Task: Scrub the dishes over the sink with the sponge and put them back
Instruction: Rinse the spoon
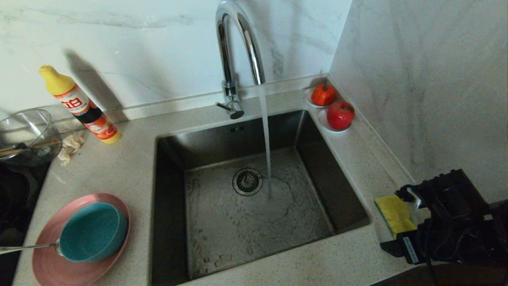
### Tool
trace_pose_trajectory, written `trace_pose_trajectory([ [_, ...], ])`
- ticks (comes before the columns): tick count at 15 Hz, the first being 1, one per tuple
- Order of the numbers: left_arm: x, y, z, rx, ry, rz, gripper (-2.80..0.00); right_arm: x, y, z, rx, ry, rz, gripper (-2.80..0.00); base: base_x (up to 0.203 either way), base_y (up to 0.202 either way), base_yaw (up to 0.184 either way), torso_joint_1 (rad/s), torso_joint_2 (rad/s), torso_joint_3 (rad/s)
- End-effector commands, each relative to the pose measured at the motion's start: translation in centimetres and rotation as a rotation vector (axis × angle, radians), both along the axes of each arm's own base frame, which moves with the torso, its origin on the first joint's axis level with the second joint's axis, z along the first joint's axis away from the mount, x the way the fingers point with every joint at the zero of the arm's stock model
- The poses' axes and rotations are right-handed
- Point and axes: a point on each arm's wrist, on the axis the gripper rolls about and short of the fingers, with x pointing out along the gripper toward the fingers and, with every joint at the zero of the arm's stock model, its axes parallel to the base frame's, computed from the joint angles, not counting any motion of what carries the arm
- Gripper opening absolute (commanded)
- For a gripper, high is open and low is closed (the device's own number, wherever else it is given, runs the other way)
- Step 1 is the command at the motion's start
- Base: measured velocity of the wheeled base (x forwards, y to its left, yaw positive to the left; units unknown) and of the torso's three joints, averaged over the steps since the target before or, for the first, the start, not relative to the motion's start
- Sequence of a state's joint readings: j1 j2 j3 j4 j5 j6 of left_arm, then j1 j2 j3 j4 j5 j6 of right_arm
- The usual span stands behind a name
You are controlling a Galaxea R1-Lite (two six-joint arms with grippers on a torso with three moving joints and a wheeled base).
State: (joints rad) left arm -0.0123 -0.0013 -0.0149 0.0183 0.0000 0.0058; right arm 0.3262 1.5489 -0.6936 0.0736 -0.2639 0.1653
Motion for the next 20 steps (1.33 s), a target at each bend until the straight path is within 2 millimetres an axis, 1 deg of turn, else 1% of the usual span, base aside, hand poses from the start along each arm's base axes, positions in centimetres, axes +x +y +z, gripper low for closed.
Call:
trace_pose_trajectory([
  [1,-0.01,0.0,-0.02,0.0,-0.001,0.0,-2.8,0.15,0.07,-0.31,-0.003,0.014,0.001,0.0,0.0,0.0,0.0,0.0,0.0,0.0],
  [2,-0.01,0.0,-0.05,0.0,0.001,-0.001,-2.8,0.24,0.1,-0.36,-0.004,0.016,0.001,-2.8,0.0,0.0,0.0,0.0,0.0,0.0],
  [15,-0.02,0.0,0.01,0.0,-0.002,-0.001,-2.8,0.4,0.15,-0.49,-0.005,0.021,0.0,-2.8,0.0,0.0,0.0,0.0,0.0,0.0],
  [18,-0.01,0.0,-0.03,0.0,-0.001,0.0,-2.8,0.0,0.01,0.25,0.004,-0.01,-0.001,-2.8,0.0,0.0,0.0,0.0,0.0,0.0],
  [20,-0.02,0.0,0.01,0.0,-0.002,0.0,-2.8,0.08,0.04,0.38,0.006,-0.014,-0.001,-2.8,0.0,0.0,0.0,0.0,0.0,0.0],
])
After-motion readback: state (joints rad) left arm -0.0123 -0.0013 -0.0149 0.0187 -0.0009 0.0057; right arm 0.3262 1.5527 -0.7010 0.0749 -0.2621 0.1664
